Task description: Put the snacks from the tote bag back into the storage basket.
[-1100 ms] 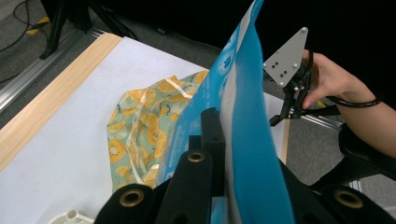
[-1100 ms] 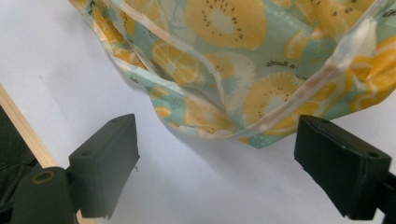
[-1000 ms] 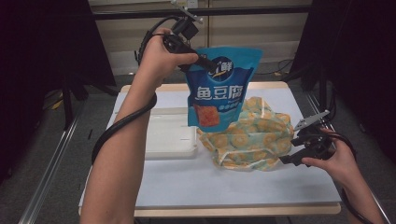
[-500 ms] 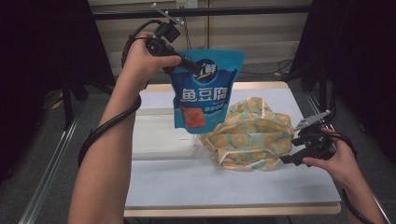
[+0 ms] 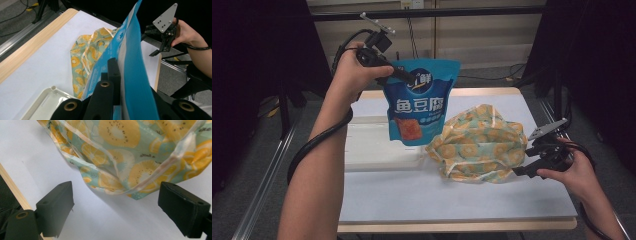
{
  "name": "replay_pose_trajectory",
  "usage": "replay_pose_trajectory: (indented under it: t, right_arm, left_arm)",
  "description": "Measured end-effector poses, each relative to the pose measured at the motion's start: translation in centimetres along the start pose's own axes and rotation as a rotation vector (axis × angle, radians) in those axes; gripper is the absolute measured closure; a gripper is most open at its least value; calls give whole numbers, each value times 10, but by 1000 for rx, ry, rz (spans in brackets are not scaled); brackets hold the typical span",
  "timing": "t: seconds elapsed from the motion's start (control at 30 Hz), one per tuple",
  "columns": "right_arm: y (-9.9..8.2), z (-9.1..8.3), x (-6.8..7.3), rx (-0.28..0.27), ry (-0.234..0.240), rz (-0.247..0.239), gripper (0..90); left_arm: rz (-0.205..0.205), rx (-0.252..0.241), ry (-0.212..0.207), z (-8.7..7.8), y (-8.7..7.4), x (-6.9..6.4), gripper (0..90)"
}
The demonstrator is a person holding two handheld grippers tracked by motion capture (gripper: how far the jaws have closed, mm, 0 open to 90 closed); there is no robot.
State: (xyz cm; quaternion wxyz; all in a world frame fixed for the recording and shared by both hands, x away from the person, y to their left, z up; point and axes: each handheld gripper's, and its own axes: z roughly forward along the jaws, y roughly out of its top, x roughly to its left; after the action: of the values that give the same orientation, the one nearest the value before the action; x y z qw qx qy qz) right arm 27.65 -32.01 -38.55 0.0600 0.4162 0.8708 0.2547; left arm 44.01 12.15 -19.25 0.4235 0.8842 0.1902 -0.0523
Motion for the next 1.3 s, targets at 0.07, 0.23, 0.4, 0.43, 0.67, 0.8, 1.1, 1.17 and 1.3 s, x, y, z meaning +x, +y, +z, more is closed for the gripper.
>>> replay_pose_trajectory:
  t: [0.07,0.23,0.4,0.43,0.67,0.8,1.1,1.17,1.3]
  right_arm:
    - [0,-1,-1,0,-7,2,123]
    - [0,-3,0,3,-4,5,124]
    - [0,-2,0,-1,-3,-12,124]
    - [0,-3,0,-3,-4,-10,124]
    - [0,-3,0,0,-6,1,124]
    - [-1,-3,-2,1,-8,-3,124]
    - [-2,-1,-1,5,-8,9,125]
    - [-2,-1,-2,2,-9,8,125]
    - [-2,0,-2,11,-12,-3,127]
  left_arm:
    - [-5,-2,-6,-1,-3,2,900]
    - [-12,-5,-3,-5,-10,6,900]
    - [-27,-17,2,-11,-18,12,900]
    - [-33,-19,5,-12,-19,13,900]
    - [-40,-3,13,-13,-31,21,900]
    - [-45,7,8,-8,-40,28,900]
    - [-63,33,-2,7,-61,43,900]
    - [-65,33,-1,10,-64,45,900]
    - [-71,34,-8,16,-72,50,900]
